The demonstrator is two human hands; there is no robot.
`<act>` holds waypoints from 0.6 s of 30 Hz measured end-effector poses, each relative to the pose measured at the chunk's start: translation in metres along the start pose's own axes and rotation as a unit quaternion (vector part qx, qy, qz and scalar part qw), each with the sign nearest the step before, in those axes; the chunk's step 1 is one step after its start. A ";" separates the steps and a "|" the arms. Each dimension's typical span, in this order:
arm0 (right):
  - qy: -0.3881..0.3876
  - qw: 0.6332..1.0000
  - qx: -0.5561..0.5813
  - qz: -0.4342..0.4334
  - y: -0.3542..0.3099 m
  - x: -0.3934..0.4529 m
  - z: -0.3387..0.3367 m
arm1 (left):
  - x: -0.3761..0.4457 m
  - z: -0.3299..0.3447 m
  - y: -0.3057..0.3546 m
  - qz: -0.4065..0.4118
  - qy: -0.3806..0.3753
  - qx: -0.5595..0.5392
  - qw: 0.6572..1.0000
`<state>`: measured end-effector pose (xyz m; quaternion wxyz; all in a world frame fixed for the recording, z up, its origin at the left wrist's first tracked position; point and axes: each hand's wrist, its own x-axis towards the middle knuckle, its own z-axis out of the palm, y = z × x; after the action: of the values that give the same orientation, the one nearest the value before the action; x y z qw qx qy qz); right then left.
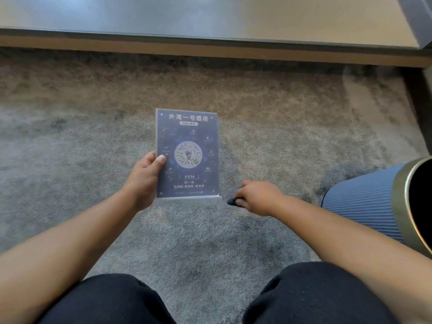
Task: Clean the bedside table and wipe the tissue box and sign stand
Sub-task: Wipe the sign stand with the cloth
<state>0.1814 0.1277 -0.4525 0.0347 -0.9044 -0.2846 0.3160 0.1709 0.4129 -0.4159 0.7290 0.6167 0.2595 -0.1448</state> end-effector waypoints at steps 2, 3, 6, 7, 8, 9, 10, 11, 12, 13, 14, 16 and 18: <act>0.019 0.990 0.113 0.078 0.011 -0.003 -0.005 | 0.000 0.000 0.003 -0.007 -0.006 -0.019 1.000; 0.038 0.977 0.177 0.112 0.016 -0.005 -0.011 | -0.002 0.002 0.005 -0.012 -0.012 -0.025 1.000; 0.096 0.889 0.409 0.183 0.017 -0.018 -0.034 | -0.014 0.012 0.014 -0.040 -0.035 -0.031 0.998; 0.108 0.847 0.483 0.191 0.013 -0.024 -0.044 | -0.020 0.017 0.019 -0.049 -0.040 -0.031 0.998; 0.114 0.810 0.543 0.191 0.008 -0.031 -0.054 | -0.026 0.023 0.025 -0.057 -0.043 -0.031 0.997; 0.115 0.781 0.585 0.186 0.002 -0.037 -0.065 | -0.033 0.030 0.032 -0.064 -0.046 -0.031 0.996; 0.112 0.759 0.616 0.179 -0.004 -0.045 -0.076 | -0.041 0.038 0.041 -0.069 -0.051 -0.030 0.996; 0.108 0.740 0.641 0.171 -0.009 -0.053 -0.087 | -0.049 0.045 0.051 -0.073 -0.057 -0.026 0.995; 0.105 0.722 0.664 0.164 -0.014 -0.062 -0.099 | -0.057 0.052 0.063 -0.075 -0.063 -0.022 0.995; 0.106 0.702 0.687 0.157 -0.018 -0.074 -0.112 | -0.066 0.058 0.078 -0.074 -0.072 -0.018 0.995; 0.110 0.683 0.707 0.150 -0.022 -0.087 -0.126 | -0.076 0.064 0.093 -0.071 -0.081 -0.014 0.994; 0.122 0.663 0.726 0.135 -0.027 -0.120 -0.157 | -0.095 0.077 0.129 -0.055 -0.106 -0.003 0.993; 0.142 0.652 0.734 0.124 -0.030 -0.159 -0.191 | -0.117 0.094 0.169 -0.036 -0.144 0.008 0.989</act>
<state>0.1778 0.0894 -0.2054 0.6878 -0.6446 0.1632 0.2912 0.1834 0.3418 -0.2013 0.7482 0.5853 0.1729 -0.2603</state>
